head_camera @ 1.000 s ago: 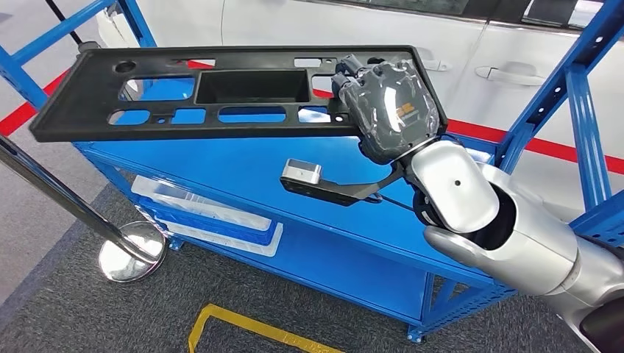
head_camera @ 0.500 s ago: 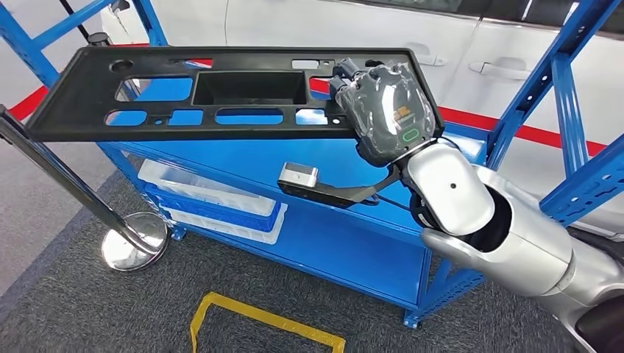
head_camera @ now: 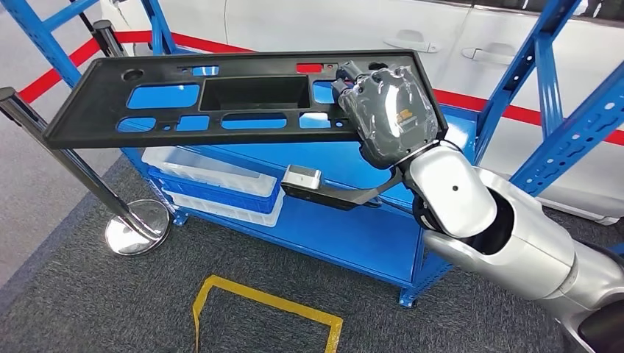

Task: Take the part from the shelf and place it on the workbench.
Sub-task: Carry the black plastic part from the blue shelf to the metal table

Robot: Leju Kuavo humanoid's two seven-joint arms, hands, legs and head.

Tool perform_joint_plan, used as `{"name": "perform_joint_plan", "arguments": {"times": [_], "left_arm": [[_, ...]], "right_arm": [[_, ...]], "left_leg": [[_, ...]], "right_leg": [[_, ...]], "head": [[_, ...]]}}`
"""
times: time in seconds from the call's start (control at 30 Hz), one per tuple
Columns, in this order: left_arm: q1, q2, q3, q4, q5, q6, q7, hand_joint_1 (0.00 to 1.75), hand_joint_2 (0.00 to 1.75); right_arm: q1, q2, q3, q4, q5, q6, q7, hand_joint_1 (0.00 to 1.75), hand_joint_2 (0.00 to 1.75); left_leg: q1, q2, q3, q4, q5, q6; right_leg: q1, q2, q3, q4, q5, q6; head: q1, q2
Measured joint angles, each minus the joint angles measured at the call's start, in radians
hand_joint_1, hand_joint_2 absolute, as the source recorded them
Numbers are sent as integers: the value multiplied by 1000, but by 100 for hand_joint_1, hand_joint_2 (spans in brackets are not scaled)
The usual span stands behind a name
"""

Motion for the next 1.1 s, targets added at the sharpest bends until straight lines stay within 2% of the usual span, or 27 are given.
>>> {"name": "perform_joint_plan", "arguments": {"times": [0.03,0.07,0.13,0.17,0.2,0.23,0.27,0.3,0.37,0.4,0.43,0.5,0.53,0.57,0.63,0.67,0.7,0.73,0.77,0.8,0.83,0.9,0.93,1.0,1.03,1.07,1.1], "left_arm": [[1,0,0,0,1,0,0,0,175],[1,0,0,1,2,-1,0,0,175],[0,-1,0,1,2,-2,0,0,175],[0,-1,0,1,2,-2,0,0,175],[0,-1,0,1,2,-2,1,0,175],[0,-1,0,1,2,-2,2,0,175],[0,0,0,1,2,-2,4,0,175],[-1,0,0,1,2,-2,6,0,175],[-3,0,0,1,1,-1,9,0,175],[-4,0,0,1,1,-1,10,0,175],[-5,1,0,1,1,0,11,0,175],[-4,1,0,1,1,0,12,0,175],[-4,1,0,1,1,0,12,0,175],[-4,1,-1,1,1,0,13,0,175],[-5,1,-1,1,1,0,15,0,175],[-5,1,-1,1,1,0,16,0,175],[-5,1,-1,1,1,0,17,0,175],[-5,1,-1,1,1,0,17,0,175],[-5,1,-1,1,1,0,18,0,175],[-5,1,-1,1,1,-1,19,0,175],[-4,0,-1,0,1,-2,19,0,175],[-4,-3,-1,0,2,-6,20,0,175],[-4,-4,-1,0,2,-7,20,0,175],[-3,-1,-1,1,2,-9,21,0,175],[-3,0,-1,1,3,-9,21,0,175],[-2,1,-1,1,3,-10,21,0,175],[-2,1,-1,1,3,-11,22,0,175]], "right_arm": [[0,0,0,0,0,1,-1,175,175],[0,0,0,0,-1,1,-2,175,175],[0,0,0,1,-2,2,-3,175,175],[0,0,0,1,-2,2,-3,175,175],[1,0,0,1,-3,2,-3,175,175],[2,0,0,1,-3,2,-3,175,175],[3,0,0,1,-4,2,-3,175,175],[4,0,0,2,-5,2,-3,175,175],[5,0,0,2,-8,2,-4,175,175],[5,0,0,2,-10,2,-4,175,175],[5,1,0,3,-11,2,-5,175,175],[6,1,0,4,-14,2,-6,175,175],[6,1,0,4,-15,2,-6,175,175],[6,0,0,5,-17,2,-6,175,175],[7,0,0,7,-19,1,-6,175,175],[9,0,0,7,-20,1,-6,175,175],[11,0,0,8,-20,1,-6,175,175],[13,0,0,9,-20,1,-6,175,175],[14,0,0,11,-20,1,-6,175,175],[15,0,0,12,-20,2,-5,175,175],[15,1,0,13,-20,2,-5,175,175],[14,1,0,14,-20,3,-4,175,175],[12,1,0,15,-20,4,-4,175,175],[10,1,0,16,-20,5,-3,175,175],[9,1,0,17,-20,6,-3,175,175],[8,2,0,17,-20,6,-3,175,175],[8,2,0,18,-20,7,-3,175,175]], "left_leg": [[0,-1,-11,14,-19,-5],[1,-2,-25,45,-55,-10],[5,-3,-62,161,-152,-17],[7,-3,-74,223,-182,-21],[8,-3,-77,266,-190,-24],[9,-2,-65,281,-177,-27],[10,-2,-36,260,-149,-29],[12,-3,9,208,-124,-30],[11,-6,109,71,-122,-26],[9,-8,138,24,-131,-20],[6,-11,150,-1,-140,-12],[6,-10,137,-8,-124,6],[7,-8,130,-11,-114,15],[9,-5,119,-14,-102,24],[6,-1,93,-15,-78,37],[4,0,78,-14,-67,40],[0,0,64,-13,-56,41],[-3,0,51,-11,-46,42],[-7,-1,38,-10,-37,43],[-10,-2,26,-8,-29,43],[-12,-3,17,-8,-20,42],[-12,-4,7,-10,-2,35],[-9,-4,5,-13,7,29],[-5,-4,0,-24,25,19],[-6,-5,-6,-23,18,14],[-6,-7,-16,-7,-6,8],[-5,-8,-29,29,-48,1]], "right_leg": [[-3,-2,-9,-4,11,-8],[-6,-3,-20,-8,24,-16],[-7,-5,-48,-8,46,-24],[-7,-5,-63,-7,56,-24],[-7,-5,-78,-5,67,-23],[-8,-4,-94,-3,77,-22],[-9,-4,-109,0,86,-19],[-10,-4,-122,3,95,-15],[-9,-4,-140,8,110,-4],[-9,-5,-143,8,118,2],[-8,-5,-145,5,127,8],[-8,-5,-147,-1,141,20],[-8,-4,-155,7,129,25],[-8,-4,-166,31,98,27],[-7,-3,-197,138,-5,29],[-7,-3,-209,204,-45,29],[-6,-3,-213,256,-63,28],[-4,-3,-204,280,-58,25],[-2,-3,-179,270,-36,19],[2,-3,-137,225,-10,8],[9,-3,-84,156,1,-8],[20,-3,3,22,-5,-29],[24,-4,22,-13,-11,-34],[23,-6,26,-40,11,-33],[20,-7,23,-55,27,-35],[14,-10,18,-69,42,-37],[8,-13,11,-80,57,-37]], "head": [[-1,0],[-2,0],[-5,0],[-6,0],[-6,0],[-6,0],[-6,0],[-6,0],[-5,0],[-5,0],[-5,0],[-4,0],[-3,0],[-1,0],[3,0],[4,0],[5,0],[5,0],[5,0],[5,0],[4,0],[3,0],[5,0],[11,0],[12,0],[13,0],[13,0]]}}
